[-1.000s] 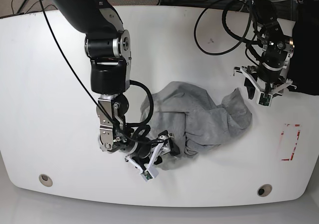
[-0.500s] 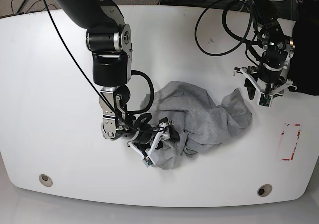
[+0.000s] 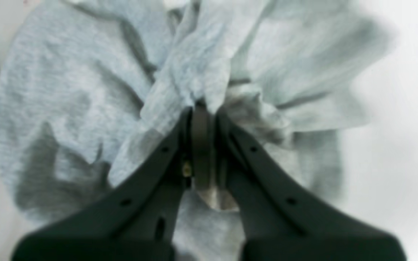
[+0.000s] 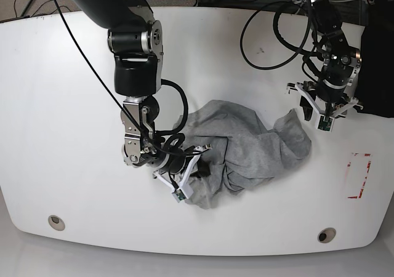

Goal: Layout the t-shirt on the table in an organized manner, then fold the t-shirt properly
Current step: 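Lower the right gripper onto the grey shirt and grasp a fold, then lift the grey shirt with the right gripper and pull it away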

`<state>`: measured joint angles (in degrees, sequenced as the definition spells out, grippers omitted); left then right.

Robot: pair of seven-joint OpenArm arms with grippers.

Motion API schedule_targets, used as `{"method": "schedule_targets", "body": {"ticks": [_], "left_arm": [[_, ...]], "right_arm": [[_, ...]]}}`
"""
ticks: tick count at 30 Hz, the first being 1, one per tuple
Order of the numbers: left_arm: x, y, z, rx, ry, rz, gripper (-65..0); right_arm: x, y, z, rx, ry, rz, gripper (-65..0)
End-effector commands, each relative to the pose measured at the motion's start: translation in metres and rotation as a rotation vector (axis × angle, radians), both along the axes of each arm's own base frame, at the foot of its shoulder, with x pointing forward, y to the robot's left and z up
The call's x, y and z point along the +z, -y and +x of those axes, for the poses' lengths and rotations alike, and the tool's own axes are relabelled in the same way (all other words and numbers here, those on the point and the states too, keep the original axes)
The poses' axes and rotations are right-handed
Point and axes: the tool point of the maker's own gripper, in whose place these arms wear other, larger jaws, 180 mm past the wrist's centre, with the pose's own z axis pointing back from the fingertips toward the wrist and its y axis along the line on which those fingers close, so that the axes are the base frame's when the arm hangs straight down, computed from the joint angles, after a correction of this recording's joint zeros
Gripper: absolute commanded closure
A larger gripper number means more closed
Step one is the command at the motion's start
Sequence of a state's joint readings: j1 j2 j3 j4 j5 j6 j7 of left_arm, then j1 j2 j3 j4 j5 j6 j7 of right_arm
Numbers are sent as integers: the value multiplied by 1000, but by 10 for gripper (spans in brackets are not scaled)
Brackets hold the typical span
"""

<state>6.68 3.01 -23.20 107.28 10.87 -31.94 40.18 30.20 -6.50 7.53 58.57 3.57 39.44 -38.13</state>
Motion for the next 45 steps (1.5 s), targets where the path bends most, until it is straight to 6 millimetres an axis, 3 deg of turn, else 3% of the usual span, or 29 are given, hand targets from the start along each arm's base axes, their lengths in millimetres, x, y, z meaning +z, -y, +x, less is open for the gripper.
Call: {"method": "schedule_targets", "body": {"ticks": [1, 7, 17, 23, 29, 32, 45], "left_arm": [[6, 2, 6, -5, 36, -10, -242], [-7, 13, 5, -11, 7, -50, -242], [-17, 70, 4, -195, -33, -101, -242], [-22, 90, 4, -235, -45, -140, -242], [-37, 125, 1, -322, -88, -191, -242], [-38, 141, 1, -354, -83, -244, -242], [-37, 168, 6, -402, -73, -367, -242]], "right_arm": [[50, 5, 19, -12, 139, 9, 0], [86, 28, 16, -33, 230, -90, 0], [176, 58, 8, -95, 450, -223, 0], [217, 72, 6, -127, 565, -265, 0], [254, 74, 4, -146, 664, -270, 0], [271, 65, 1, -124, 716, -280, 0], [346, 37, -13, -36, 960, -375, 0]]}}
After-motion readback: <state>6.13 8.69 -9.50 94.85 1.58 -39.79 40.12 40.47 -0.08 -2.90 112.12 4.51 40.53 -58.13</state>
